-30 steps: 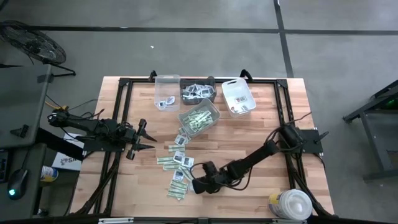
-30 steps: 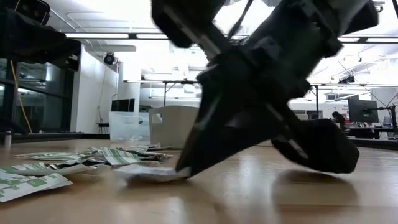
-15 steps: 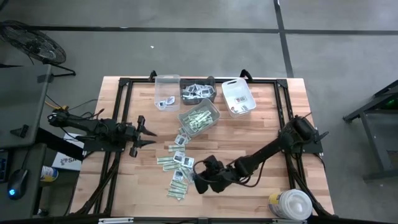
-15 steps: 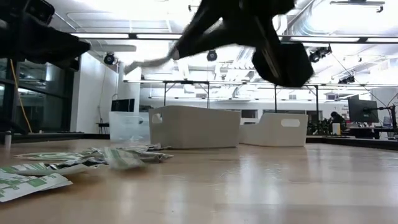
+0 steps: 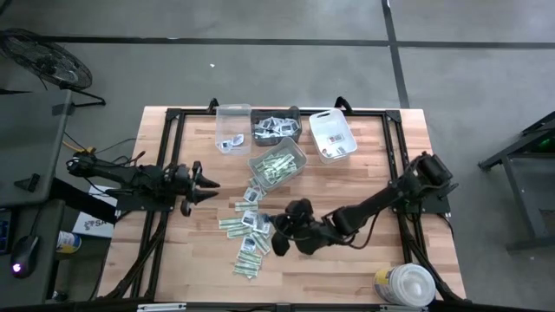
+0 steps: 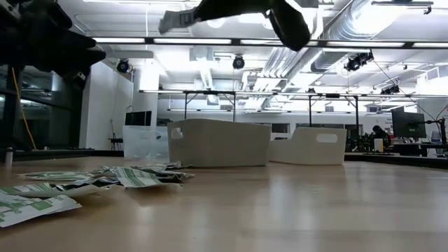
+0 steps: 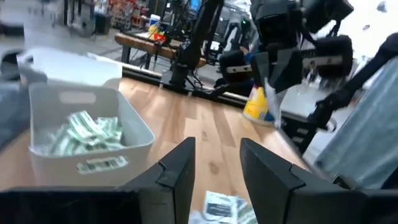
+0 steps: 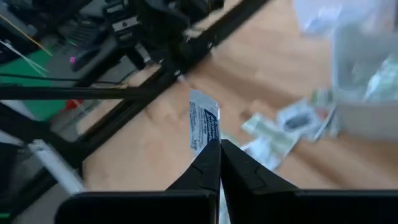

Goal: Pick & Place First Aid Supplies
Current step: Put the alcohol pad into the transparent bin

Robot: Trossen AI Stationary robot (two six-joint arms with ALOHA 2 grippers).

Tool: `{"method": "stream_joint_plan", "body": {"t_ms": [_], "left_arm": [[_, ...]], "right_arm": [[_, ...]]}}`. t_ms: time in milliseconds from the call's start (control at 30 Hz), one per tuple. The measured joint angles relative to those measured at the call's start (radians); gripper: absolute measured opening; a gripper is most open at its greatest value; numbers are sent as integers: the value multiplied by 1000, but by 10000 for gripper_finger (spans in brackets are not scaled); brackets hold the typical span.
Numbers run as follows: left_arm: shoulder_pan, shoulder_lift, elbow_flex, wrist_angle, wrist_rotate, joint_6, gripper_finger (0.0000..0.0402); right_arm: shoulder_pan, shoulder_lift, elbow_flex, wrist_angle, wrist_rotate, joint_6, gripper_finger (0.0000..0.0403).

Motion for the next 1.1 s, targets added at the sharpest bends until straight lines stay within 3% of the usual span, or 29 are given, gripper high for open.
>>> {"method": "stream_joint_plan", "body": {"t_ms": [233, 533, 767, 1100], "left_arm": [[0, 1, 0, 30, -20, -167, 128], [0, 69, 71, 106, -88, -141, 128], [0, 234, 131, 240, -124, -86, 128], [0, 515, 240, 306, -157, -65, 128]], "right_arm": [[-82, -4, 0, 176, -33, -297, 0], [-207, -4, 2, 262, -163, -434, 0], [-278, -4, 2, 324, -265, -495, 0], [-329, -4, 2, 326, -340, -542, 0]]}}
